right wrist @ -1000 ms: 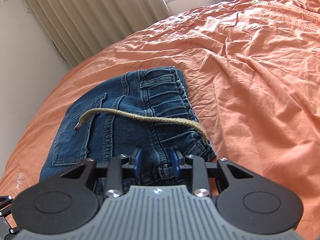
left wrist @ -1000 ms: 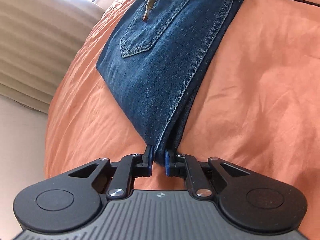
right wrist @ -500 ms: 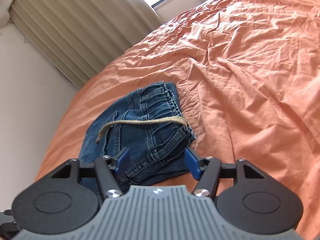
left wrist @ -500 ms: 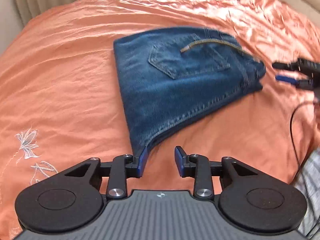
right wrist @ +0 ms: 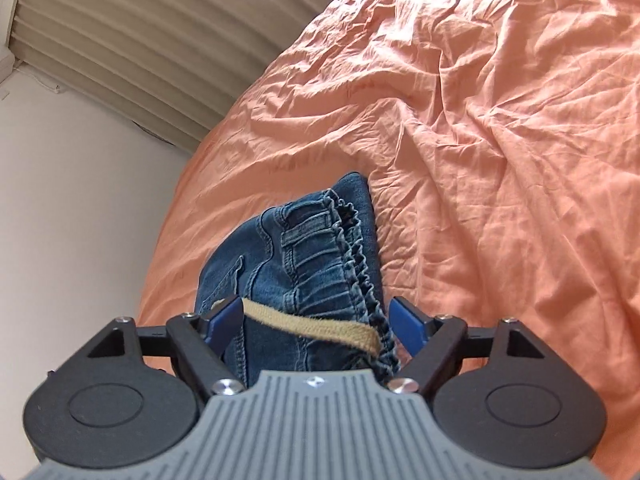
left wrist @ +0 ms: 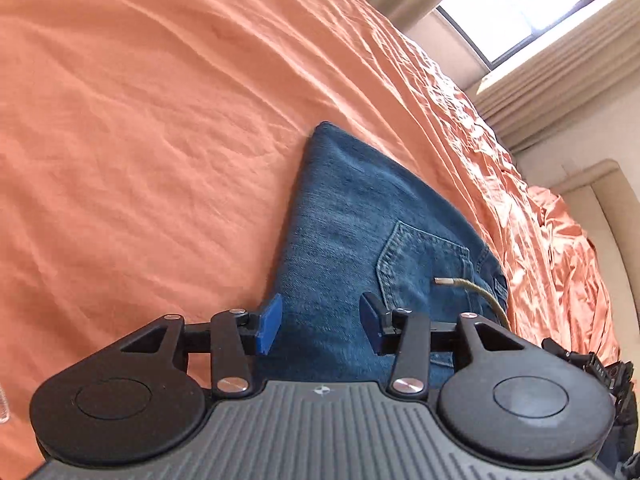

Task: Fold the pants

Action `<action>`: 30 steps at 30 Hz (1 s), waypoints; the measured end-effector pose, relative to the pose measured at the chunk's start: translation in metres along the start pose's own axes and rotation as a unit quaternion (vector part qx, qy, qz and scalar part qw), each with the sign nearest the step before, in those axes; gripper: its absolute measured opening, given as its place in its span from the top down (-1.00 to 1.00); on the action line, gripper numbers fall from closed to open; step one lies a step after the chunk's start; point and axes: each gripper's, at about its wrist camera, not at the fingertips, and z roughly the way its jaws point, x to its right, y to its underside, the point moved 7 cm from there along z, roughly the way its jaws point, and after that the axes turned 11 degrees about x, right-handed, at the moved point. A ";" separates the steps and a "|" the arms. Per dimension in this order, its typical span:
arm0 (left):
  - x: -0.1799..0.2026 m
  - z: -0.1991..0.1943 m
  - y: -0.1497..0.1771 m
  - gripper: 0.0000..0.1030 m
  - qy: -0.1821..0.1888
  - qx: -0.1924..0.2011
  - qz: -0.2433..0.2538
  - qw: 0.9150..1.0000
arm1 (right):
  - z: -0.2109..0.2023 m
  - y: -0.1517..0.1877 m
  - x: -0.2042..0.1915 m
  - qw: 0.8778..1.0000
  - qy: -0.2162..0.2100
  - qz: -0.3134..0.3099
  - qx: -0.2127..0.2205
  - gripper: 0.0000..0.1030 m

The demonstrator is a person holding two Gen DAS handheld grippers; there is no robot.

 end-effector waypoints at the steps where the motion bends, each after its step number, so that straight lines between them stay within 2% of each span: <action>1: -0.006 0.006 -0.001 -0.02 0.003 -0.003 -0.013 1.000 | 0.008 -0.002 0.006 1.000 -0.006 0.010 -0.009 -0.46; 5: -0.022 0.030 -0.004 -0.03 0.026 -0.022 -0.057 0.998 | 0.036 -0.002 0.021 0.998 -0.023 0.044 -0.038 -0.37; 7: -0.026 0.040 -0.005 -0.02 0.043 -0.027 -0.067 0.996 | 0.050 0.001 0.028 0.997 -0.023 0.049 -0.052 -0.18; 10: -0.029 0.050 -0.009 0.05 0.065 -0.034 -0.075 0.994 | 0.065 0.002 0.035 0.995 -0.038 0.069 -0.062 0.00; 13: -0.029 0.056 -0.011 0.19 0.077 -0.037 -0.072 0.994 | 0.074 0.001 0.037 0.994 -0.045 0.083 -0.062 0.13; 15: -0.027 0.057 -0.012 0.45 0.081 -0.037 -0.071 0.994 | 0.074 0.001 0.035 0.995 -0.041 0.074 -0.060 0.24; 17: -0.026 0.055 -0.012 0.62 0.076 -0.031 -0.068 0.994 | 0.072 0.001 0.029 0.996 -0.036 0.067 -0.056 0.37; 18: -0.025 0.053 -0.012 0.73 0.070 -0.026 -0.064 0.995 | 0.070 0.000 0.025 0.996 -0.031 0.060 -0.054 0.45; 21: -0.014 0.044 -0.014 0.87 0.051 -0.004 -0.032 0.998 | 0.060 -0.003 0.003 0.999 -0.014 0.023 -0.043 0.60; 25: 0.006 0.029 -0.019 0.89 0.027 0.015 0.010 0.999 | 0.043 -0.011 -0.036 0.999 -0.011 -0.012 -0.032 0.66; 30: 0.028 -0.006 -0.031 0.89 0.036 0.046 0.039 0.998 | 0.022 -0.012 -0.105 0.996 -0.013 -0.079 -0.026 0.68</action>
